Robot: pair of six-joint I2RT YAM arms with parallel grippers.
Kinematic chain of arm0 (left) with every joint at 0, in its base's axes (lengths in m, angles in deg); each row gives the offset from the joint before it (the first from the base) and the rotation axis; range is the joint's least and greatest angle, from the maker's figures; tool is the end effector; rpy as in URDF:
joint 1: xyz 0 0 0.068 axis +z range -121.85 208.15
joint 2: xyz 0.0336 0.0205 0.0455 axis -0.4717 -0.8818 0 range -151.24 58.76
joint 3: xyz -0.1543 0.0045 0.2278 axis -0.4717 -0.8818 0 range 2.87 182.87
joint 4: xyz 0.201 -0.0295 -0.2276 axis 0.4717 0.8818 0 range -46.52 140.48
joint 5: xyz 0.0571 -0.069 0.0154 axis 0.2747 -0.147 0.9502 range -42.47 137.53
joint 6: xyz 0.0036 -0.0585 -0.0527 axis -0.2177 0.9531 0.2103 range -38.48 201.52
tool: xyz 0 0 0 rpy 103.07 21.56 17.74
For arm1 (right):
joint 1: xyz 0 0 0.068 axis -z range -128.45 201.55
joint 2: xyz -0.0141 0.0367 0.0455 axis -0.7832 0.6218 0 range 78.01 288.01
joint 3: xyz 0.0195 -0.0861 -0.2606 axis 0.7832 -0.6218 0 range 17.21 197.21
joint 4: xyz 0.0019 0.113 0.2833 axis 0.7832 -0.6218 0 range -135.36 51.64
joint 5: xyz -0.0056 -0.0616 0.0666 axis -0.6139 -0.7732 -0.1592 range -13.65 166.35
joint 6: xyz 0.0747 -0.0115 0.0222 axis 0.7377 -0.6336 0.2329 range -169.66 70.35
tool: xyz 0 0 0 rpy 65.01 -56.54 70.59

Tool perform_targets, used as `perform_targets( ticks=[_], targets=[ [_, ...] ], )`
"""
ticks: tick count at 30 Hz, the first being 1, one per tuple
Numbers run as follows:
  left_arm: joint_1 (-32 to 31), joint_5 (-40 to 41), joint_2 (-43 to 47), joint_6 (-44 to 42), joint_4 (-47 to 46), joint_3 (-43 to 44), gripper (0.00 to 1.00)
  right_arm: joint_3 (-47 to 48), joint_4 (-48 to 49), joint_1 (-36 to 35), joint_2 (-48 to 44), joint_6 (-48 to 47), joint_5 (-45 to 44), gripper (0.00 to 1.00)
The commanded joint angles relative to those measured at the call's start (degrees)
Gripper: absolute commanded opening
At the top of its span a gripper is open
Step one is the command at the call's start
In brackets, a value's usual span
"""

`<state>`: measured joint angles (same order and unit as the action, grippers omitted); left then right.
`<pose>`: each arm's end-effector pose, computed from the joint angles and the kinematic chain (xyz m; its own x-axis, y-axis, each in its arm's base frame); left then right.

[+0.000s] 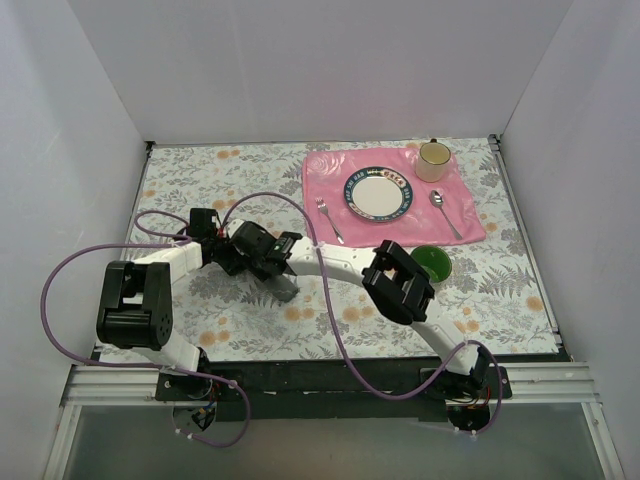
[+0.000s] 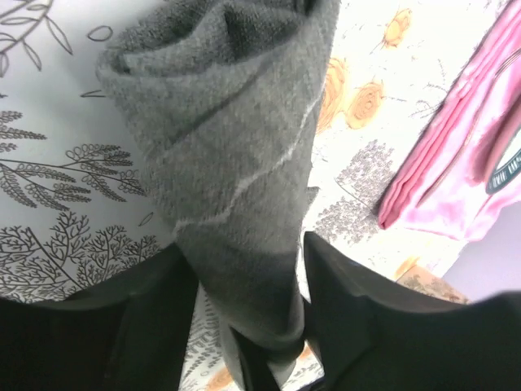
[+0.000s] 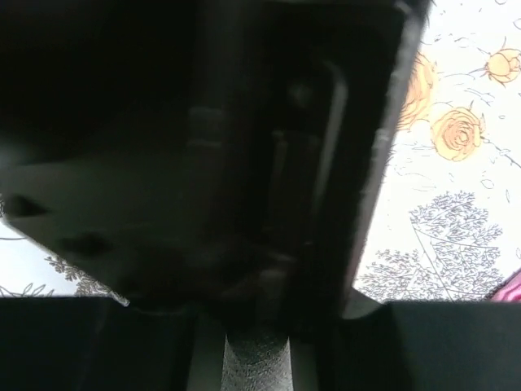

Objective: Fold the napkin, place the utensils inside, and roll it up
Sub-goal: Roll the napkin with the utensil

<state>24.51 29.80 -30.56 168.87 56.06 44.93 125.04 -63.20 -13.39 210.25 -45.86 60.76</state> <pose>0.3260 -0.0413 0.0872 -0.2528 -0.9373 0.2399 -0.8521 0.0982 -0.5141 0.2620 0.5173 0.1397 -0.3730 -0.6473 -0.6648 -0.7752 0.6111 -0.1600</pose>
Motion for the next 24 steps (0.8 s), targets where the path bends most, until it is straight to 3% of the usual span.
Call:
perform_targets(
  ticks=[1, 10, 19, 24],
  targets=[
    [-0.49, 3.32, 0.72, -3.59, 5.52, -0.76, 0.56, -2.27, 2.16, 3.85, -1.99, 1.56, 13.61, 0.31],
    [-0.49, 3.68, 0.11, -3.59, 5.09, -1.37, 0.58, -11.50, 16.83, 13.35, -3.93, 13.25, 45.62, 0.27],
    [-1.02, 3.50, -1.73, -3.33, 5.09, -0.05, 0.57, -16.25, 32.29, 17.57, -1.55, 24.84, 62.42, 0.27],
    [-1.90, 3.76, -2.44, -2.45, 4.39, 0.65, 0.56, -16.07, 34.59, 17.57, -0.50, 26.61, 64.90, 0.27]
  ],
)
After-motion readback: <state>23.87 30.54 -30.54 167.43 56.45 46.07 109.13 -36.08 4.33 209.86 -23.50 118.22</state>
